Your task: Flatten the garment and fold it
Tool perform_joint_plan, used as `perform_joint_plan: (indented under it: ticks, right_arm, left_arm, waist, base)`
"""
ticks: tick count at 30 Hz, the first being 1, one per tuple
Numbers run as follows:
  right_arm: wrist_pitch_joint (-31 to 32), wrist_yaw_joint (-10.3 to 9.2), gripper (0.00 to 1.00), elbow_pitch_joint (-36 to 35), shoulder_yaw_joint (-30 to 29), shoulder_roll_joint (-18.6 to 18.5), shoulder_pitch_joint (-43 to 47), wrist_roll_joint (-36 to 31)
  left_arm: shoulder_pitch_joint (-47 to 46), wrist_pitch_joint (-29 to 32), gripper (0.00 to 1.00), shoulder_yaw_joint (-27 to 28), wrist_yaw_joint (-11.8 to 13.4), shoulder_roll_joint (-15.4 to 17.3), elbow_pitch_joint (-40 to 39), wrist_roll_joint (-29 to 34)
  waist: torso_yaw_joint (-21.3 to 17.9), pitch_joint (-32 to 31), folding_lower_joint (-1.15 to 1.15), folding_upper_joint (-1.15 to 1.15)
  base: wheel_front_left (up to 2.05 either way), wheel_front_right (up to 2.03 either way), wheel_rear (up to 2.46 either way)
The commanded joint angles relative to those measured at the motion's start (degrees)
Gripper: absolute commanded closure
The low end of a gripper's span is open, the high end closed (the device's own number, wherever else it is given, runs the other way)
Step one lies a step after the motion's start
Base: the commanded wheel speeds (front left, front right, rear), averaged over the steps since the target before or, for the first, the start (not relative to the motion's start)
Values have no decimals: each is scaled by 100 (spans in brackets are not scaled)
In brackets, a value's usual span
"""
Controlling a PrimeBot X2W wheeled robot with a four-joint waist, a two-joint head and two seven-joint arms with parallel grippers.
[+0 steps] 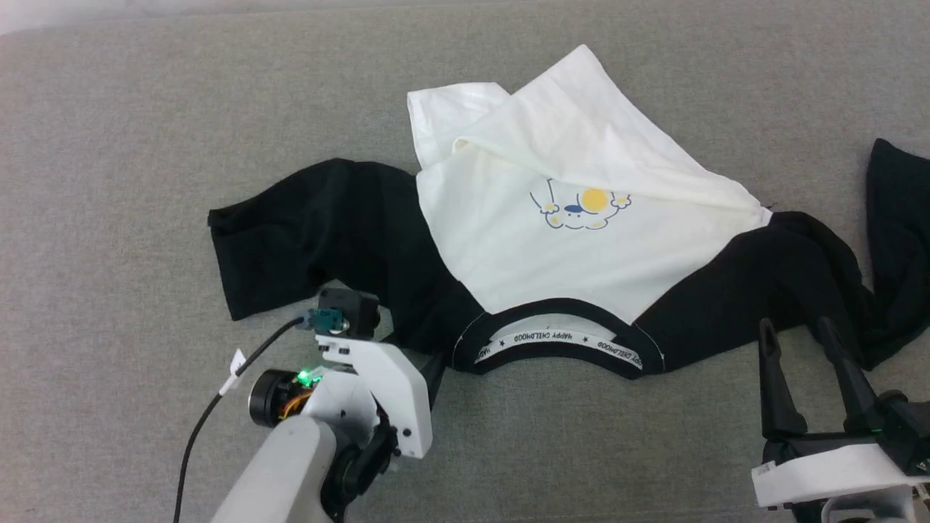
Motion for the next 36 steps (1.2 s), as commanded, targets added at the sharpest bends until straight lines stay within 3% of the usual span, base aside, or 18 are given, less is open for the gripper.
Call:
perform_joint_plan:
  ticks: [1, 2, 3, 4, 11, 18, 21, 23, 25, 29, 36]
  right_arm:
    - [-37, -4, 0, 6, 1, -2, -6, 52]
    - [-39, -4, 0, 6, -9, -2, -15, 54]
    - [-41, -4, 0, 5, -21, -2, -21, 56]
    - [-44, -4, 0, 4, -31, -2, -26, 57]
    - [-19, -4, 0, -7, -49, -2, -69, -14]
    - [399, -4, 0, -260, 134, -2, -326, -369]
    - [1064, -4, 0, -411, 259, -34, -537, -451]
    - [1841, -4, 0, -395, 278, -185, -662, -386]
    - [2719, -4, 0, -370, 377, -432, -776, -220]
    - [3863, -4, 0, -434, 502, -929, -1029, 41]
    - [4673, -4, 0, -291, 890, -1392, -1211, 386]
  left_arm:
    - [-63, 9, 0, -3, 48, 12, 212, 11]
    - [-98, -23, 0, -11, 23, 8, 297, 13]
    - [-130, -100, 62, 12, 4, -22, 359, -16]
    - [-164, -166, 100, 5, -36, -30, 417, -16]
    - [-240, -376, 100, 61, -297, -148, 684, -290]
    - [-113, -674, 100, 148, -273, -184, 528, -359]
    - [-2, -745, 100, 128, -242, -204, 357, -363]
    - [54, -764, 100, 109, -218, -211, 245, -358]
    - [65, -759, 100, 80, -200, -216, 154, -344]
    - [22, -742, 100, 36, -184, -231, 27, -332]
    - [-101, -716, 100, -4, -187, -257, -54, -354]
  waist:
    - [-22, 17, 0, 0]
    - [-30, 29, 0, 0]
    - [-36, 42, 0, 0]
    - [-43, 55, 0, 0]
    - [-22, 112, 0, 0]
    - [22, 76, 0, 0]
    - [40, 83, 0, 0]
    - [48, 105, 0, 0]
    - [78, 145, 0, 0]
    - [151, 243, 0, 0]
    - [290, 410, 0, 0]
  base:
    - [0, 0, 0]
    - [0, 0, 0]
    - [0, 0, 0]
    - [0, 0, 0]
    - [0, 0, 0]
    - [0, 0, 0]
    - [0, 0, 0]
    - [0, 0, 0]
    - [0, 0, 0]
    - [0, 0, 0]
    - [0, 0, 0]
